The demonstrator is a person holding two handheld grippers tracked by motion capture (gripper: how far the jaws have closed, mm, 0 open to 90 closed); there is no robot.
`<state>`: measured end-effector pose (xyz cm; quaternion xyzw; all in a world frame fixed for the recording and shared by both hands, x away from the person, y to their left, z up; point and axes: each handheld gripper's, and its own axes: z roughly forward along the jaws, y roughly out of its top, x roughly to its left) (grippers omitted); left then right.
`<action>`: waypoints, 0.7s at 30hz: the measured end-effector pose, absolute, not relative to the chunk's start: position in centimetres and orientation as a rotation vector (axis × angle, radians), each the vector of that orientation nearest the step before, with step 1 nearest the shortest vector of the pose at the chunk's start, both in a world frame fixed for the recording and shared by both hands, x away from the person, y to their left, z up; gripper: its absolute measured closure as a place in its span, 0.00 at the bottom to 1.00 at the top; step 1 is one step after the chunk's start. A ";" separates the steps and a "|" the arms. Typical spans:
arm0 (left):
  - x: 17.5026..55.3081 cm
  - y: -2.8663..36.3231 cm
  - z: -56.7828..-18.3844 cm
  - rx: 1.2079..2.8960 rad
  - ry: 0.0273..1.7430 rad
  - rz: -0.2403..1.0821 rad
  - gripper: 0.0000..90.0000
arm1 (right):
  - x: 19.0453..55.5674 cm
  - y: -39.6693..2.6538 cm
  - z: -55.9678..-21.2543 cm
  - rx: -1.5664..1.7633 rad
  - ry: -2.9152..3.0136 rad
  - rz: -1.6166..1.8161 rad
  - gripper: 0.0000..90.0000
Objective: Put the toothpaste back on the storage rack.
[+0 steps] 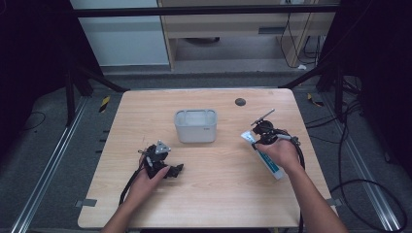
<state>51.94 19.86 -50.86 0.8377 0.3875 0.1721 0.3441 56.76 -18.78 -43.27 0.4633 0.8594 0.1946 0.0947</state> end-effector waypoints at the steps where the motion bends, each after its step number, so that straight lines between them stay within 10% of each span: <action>1: 51.9 19.9 -50.9 2.175 1.006 0.447 0.00 | 56.7 -18.8 -43.0 1.372 2.547 0.584 0.88; 21: 51.9 19.9 -50.9 2.173 1.007 0.447 0.00 | 56.6 -17.3 -36.7 1.265 2.396 0.896 0.88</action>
